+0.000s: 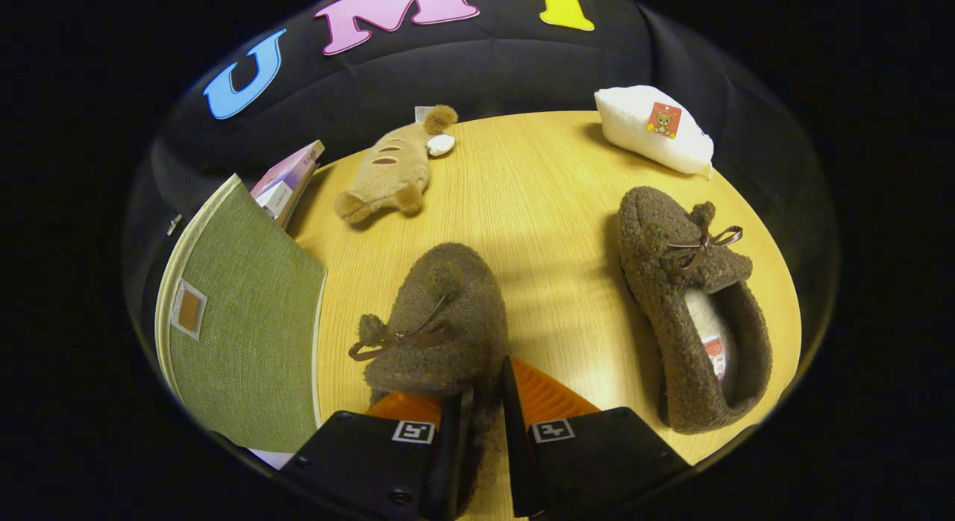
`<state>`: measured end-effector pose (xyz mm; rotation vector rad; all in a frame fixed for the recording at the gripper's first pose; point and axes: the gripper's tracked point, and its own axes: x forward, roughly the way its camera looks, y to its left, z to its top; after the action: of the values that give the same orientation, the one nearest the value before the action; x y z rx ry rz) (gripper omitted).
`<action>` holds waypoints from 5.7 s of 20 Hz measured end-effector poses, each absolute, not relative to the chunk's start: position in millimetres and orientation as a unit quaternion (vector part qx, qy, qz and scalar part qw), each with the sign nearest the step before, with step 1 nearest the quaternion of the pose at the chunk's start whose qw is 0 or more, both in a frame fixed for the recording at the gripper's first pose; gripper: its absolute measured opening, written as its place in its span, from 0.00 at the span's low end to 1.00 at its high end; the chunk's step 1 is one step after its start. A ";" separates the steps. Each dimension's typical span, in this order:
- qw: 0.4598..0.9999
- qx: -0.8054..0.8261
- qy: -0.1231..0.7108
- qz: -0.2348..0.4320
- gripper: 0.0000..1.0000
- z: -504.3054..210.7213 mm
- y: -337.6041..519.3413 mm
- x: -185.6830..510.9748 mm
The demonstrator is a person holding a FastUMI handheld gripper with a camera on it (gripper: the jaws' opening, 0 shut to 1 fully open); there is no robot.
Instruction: Open the storage box then place both shoes into the box .Put the left shoe in first, then the right shoe, with the right side of both shoes facing outward in a uniform manner.
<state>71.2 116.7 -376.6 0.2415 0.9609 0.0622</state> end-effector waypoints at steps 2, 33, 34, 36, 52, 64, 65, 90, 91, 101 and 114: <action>0.878 0.138 0.459 0.016 0.15 -375.5 113.8 71.5; 0.867 0.246 0.410 0.141 0.05 -139.6 294.9 87.5; 0.867 0.245 0.412 0.140 0.05 -141.5 305.6 88.4; 0.869 0.240 0.411 0.138 0.05 -146.3 326.8 89.4; 0.847 0.190 0.488 0.096 0.08 -238.2 412.8 81.5; 0.843 0.165 0.476 0.189 0.99 -205.8 428.4 53.5; 0.849 0.160 0.464 0.195 0.99 -197.0 420.5 53.7; 0.910 0.050 0.411 0.021 0.99 -265.5 13.7 75.5; 0.906 0.054 0.420 0.020 0.99 -276.6 5.2 74.7; 0.890 0.035 0.455 0.018 0.99 -338.3 -66.7 79.0; 0.870 0.133 0.475 0.021 0.79 -387.8 -76.8 108.3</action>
<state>108.3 -76.8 -387.8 0.2780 0.9924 0.0435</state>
